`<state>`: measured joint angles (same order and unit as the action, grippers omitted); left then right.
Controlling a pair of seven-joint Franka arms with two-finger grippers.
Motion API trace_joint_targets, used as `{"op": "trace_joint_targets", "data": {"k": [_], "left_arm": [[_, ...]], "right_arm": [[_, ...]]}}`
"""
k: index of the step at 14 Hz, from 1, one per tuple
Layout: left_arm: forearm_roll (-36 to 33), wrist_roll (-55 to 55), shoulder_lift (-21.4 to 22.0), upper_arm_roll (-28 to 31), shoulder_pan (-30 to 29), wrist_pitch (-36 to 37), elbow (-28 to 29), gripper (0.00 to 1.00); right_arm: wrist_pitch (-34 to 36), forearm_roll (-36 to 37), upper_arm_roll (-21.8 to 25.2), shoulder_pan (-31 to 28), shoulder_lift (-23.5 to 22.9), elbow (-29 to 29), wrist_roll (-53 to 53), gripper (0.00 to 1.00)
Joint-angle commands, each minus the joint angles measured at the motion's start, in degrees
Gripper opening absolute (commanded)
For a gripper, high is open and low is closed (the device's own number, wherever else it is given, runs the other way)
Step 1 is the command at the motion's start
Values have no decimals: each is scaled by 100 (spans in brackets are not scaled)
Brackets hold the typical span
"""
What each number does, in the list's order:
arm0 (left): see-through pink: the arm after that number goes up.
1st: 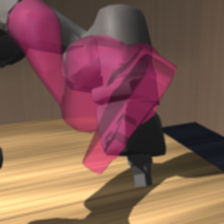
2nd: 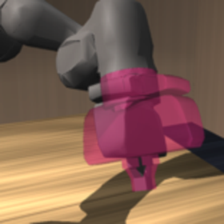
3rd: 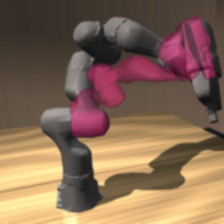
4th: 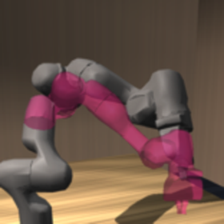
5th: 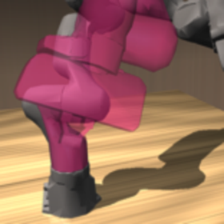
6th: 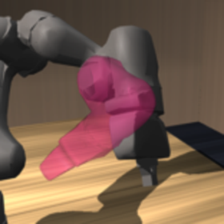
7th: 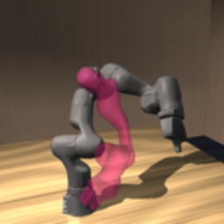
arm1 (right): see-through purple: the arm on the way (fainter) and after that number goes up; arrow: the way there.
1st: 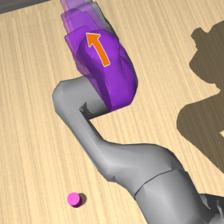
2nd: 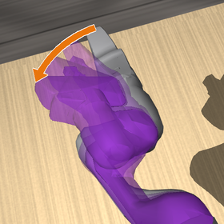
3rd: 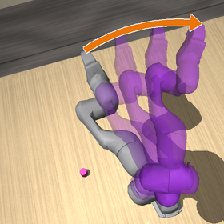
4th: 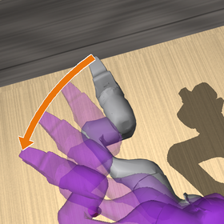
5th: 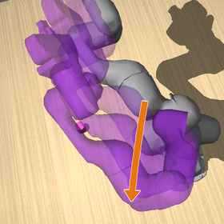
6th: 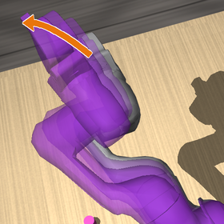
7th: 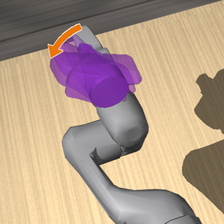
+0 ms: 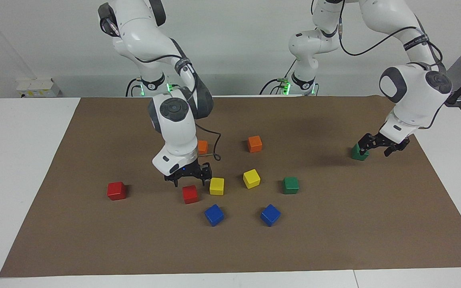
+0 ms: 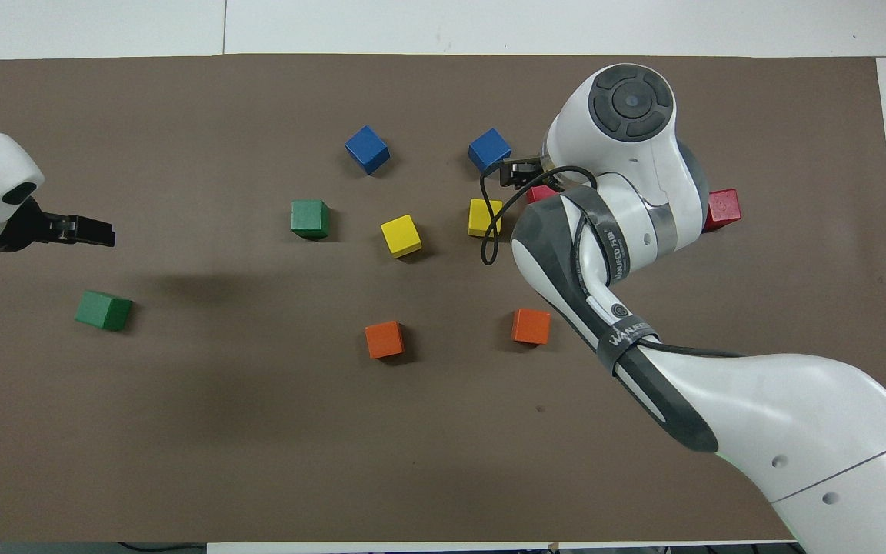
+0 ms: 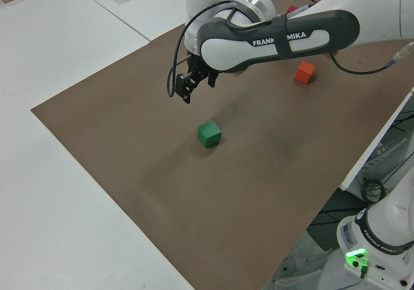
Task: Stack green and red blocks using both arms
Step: 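Reach the left gripper to the other green cube while the right gripper grasps red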
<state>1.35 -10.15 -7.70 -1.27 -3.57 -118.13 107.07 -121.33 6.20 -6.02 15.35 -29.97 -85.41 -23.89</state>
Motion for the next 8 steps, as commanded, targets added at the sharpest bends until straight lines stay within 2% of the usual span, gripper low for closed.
{"op": "trace_joint_targets", "data": {"k": [1, 4, 6, 8], "left_arm": [[49, 1291, -399, 66, 759, 115, -607, 100], [172, 1682, -864, 57, 1305, 123, -1231, 100], [243, 1779, -1206, 65, 1586, 45, -1364, 100], [191, 1832, -1741, 74, 1885, -262, -1671, 100]], "right_arm": [[-319, 49, -5, -6, -245, 192, -204, 97], [-558, 49, -5, -85, -386, 148, -195, 97], [-664, 40, -5, -85, -404, 122, -195, 97], [-751, 40, -5, -85, -465, 95, -195, 97]]}}
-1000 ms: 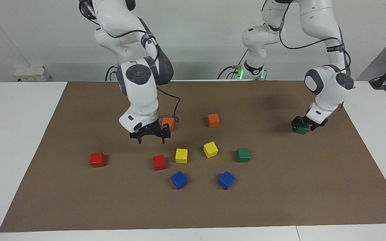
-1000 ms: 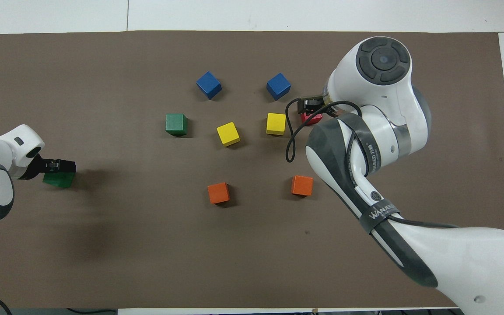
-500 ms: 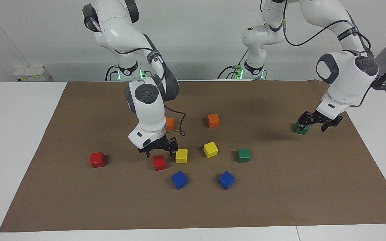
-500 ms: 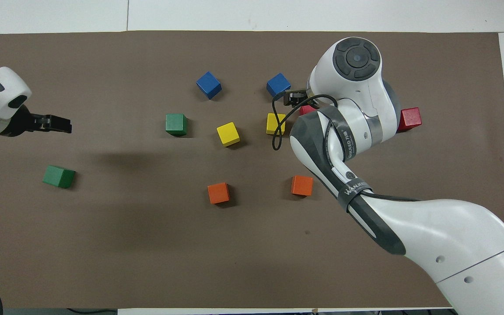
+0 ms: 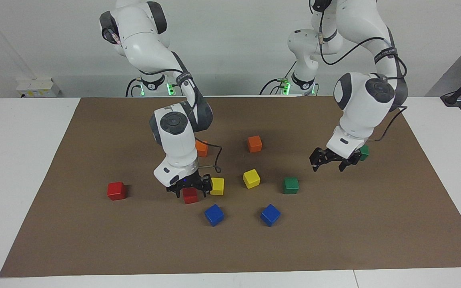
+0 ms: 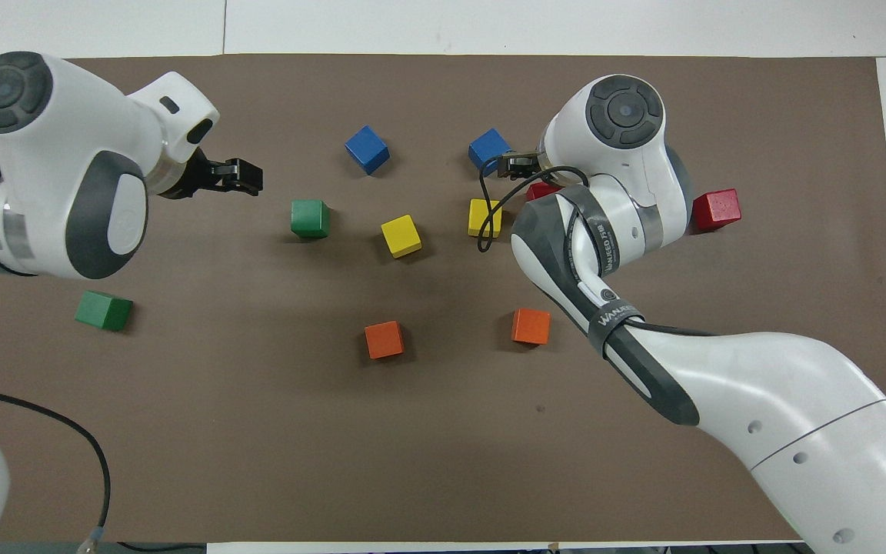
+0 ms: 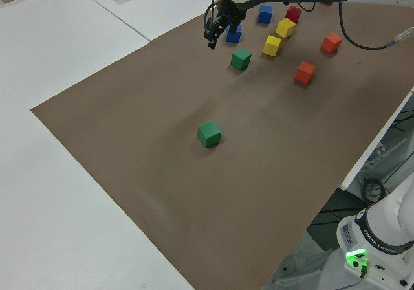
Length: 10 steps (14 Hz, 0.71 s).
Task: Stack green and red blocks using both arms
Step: 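Reach the left gripper to the other green cube while the right gripper grasps red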
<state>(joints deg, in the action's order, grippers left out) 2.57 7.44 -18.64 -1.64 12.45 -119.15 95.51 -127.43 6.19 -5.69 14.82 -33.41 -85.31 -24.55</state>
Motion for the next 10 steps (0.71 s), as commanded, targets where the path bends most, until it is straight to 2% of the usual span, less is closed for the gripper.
{"op": "trace_joint_targets", "data": {"k": [1, 5, 7, 9, 10], "left_arm": [[16, 65, -824, 112, 380, -326, -533, 100], [-63, 47, -1010, 94, 468, -696, -411, 100], [-116, 21, -1010, 103, 565, -933, -104, 100], [-239, 21, -1002, 94, 644, -996, 20, 100], [-239, 21, -1002, 94, 714, -1022, 64, 100]], "right_arm": [[-237, 31, -37, -32, -139, 49, -129, 97], [-440, 22, -37, -58, -166, -188, -138, 96], [-746, 22, -29, -67, -148, -494, -138, 96], [-923, 31, -37, -120, -87, -723, -103, 90], [-967, 31, -37, -129, -69, -794, -76, 78]]}}
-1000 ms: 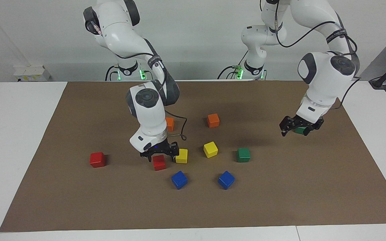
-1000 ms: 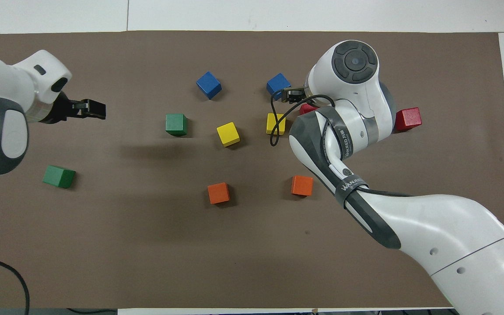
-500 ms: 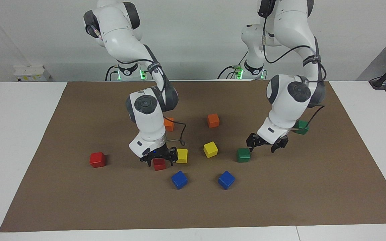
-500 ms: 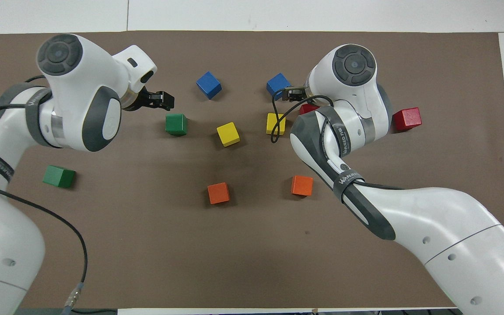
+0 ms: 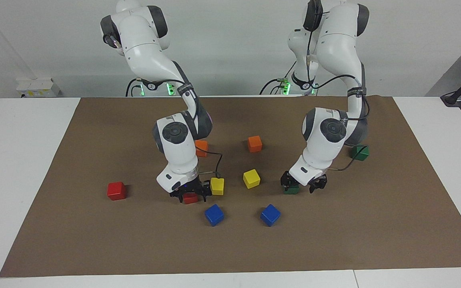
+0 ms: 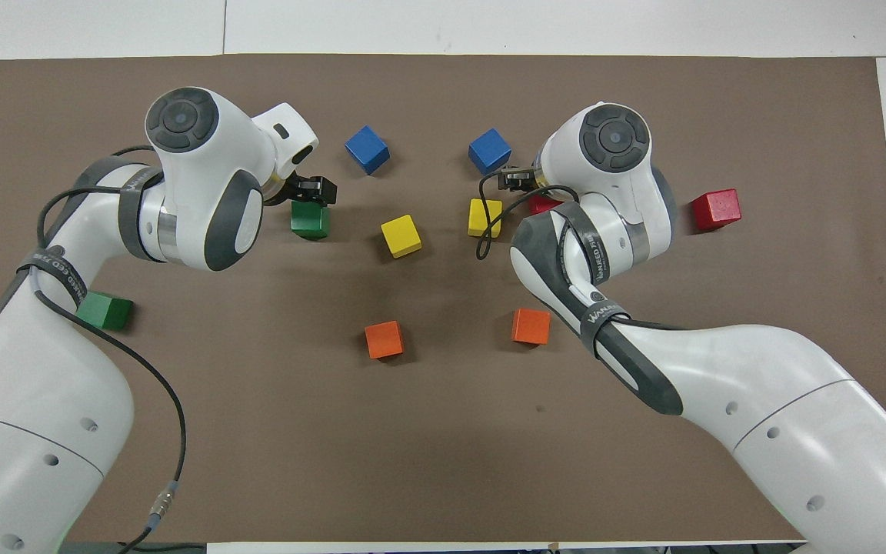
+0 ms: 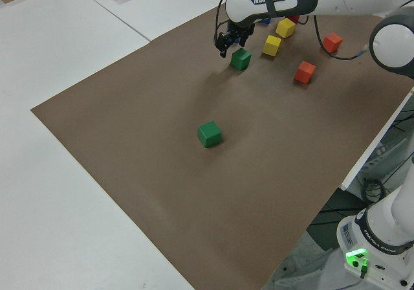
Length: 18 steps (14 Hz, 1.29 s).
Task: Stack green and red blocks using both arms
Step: 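Reach the left gripper to the other green cube while the right gripper grasps red, then carry the red cube onto the placed red cube while the left gripper lifts green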
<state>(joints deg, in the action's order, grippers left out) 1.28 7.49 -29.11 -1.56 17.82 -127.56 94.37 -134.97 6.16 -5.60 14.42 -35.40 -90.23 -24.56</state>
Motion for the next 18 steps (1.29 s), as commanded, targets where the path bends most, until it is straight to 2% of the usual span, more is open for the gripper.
{"op": "trace_joint_targets", "data": {"k": [1, 2, 3, 5, 6, 7, 8, 11, 13, 15, 18], "left_arm": [[-111, 15, 63, 77, 178, -217, 256, 100], [-111, 15, 98, 86, 196, -313, 379, 100], [-119, 15, 133, 86, 239, -427, 519, 100], [-119, 15, 151, 95, 257, -498, 644, 97], [-119, 24, 160, 95, 257, -498, 644, 82], [-119, 33, 160, 95, 266, -498, 644, 45], [-119, 33, 160, 95, 266, -446, 635, 1], [-111, 59, 160, 95, 188, -201, 495, 0], [-84, 59, 273, 121, 117, 133, 337, 0], [-93, -28, 755, 121, -267, 589, 397, 0], [-93, -895, 1459, 121, -935, 1582, 459, 0]], "right_arm": [[-153, 43, -37, -80, 147, -303, -67, 54], [-4, 52, -46, -88, 148, -242, -67, 10], [336, 104, -37, -106, 165, -93, 20, 0], [1206, 105, -29, -289, 288, 424, 834, 0], [1567, 96, -37, -386, 375, 618, 1021, 0], [1884, 96, -37, -483, 489, 751, 1128, 0], [2061, 52, -37, -614, 621, 804, 1390, 0], [2317, -10, -37, -1246, 955, 569, 2488, 0], [2125, -10, -37, -1686, 1035, 323, 3199, 0], [2036, -19, -37, -1950, 1105, 164, 3728, 0], [1783, -27, -37, -2179, 1211, -213, 3809, 0]]}}
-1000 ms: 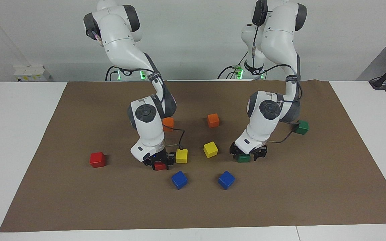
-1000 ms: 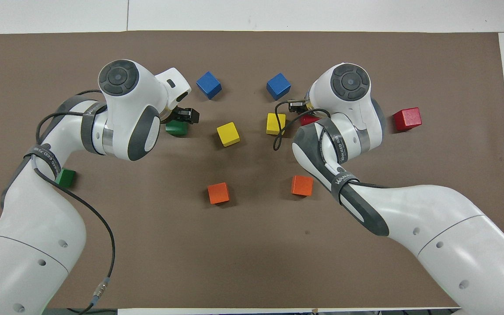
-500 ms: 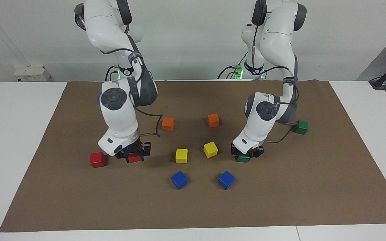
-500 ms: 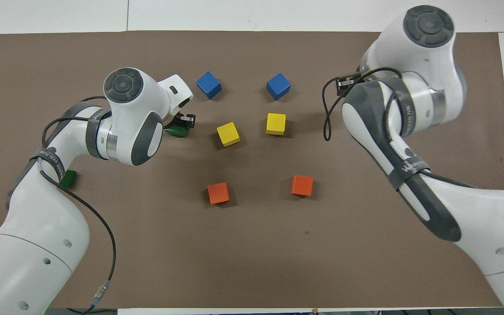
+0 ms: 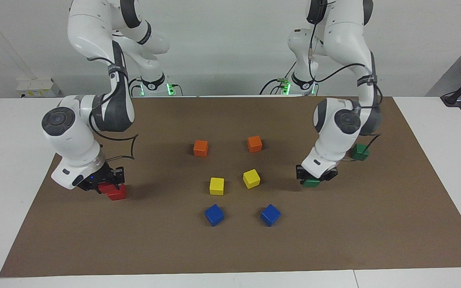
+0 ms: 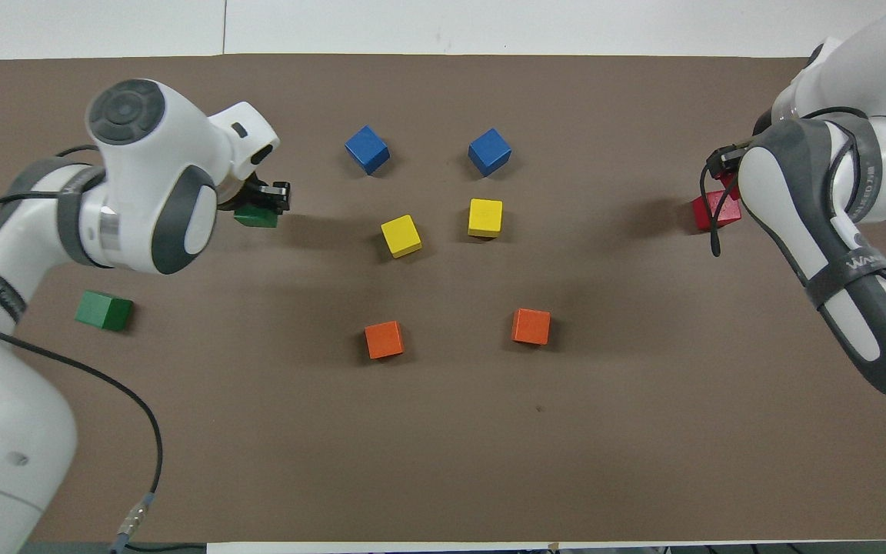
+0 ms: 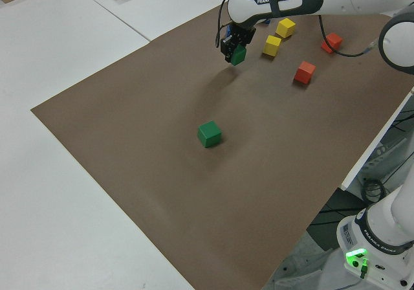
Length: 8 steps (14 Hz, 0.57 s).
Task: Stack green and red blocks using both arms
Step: 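Carry the red cube onto the placed red cube while the left gripper lifts green, then carry the green cube onto the placed green cube with the left gripper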
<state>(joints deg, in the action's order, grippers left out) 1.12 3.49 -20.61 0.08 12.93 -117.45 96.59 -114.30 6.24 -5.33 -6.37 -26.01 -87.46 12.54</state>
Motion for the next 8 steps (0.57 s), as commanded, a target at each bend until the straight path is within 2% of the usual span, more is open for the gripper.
{"op": "trace_joint_targets", "data": {"k": [1, 4, 8], "left_arm": [[-76, -768, 793, -43, -641, 748, 342, 0], [-76, -1795, 1365, -43, -1309, 714, 1097, 0], [-76, -2844, 1647, -43, -1952, 189, 1800, 0]], "right_arm": [[-390, -44, -64, -137, 350, -639, 73, 0], [-672, -114, -64, -137, 447, -1035, -208, 0], [-988, -114, -55, -216, 483, -1238, -366, 0]]}}
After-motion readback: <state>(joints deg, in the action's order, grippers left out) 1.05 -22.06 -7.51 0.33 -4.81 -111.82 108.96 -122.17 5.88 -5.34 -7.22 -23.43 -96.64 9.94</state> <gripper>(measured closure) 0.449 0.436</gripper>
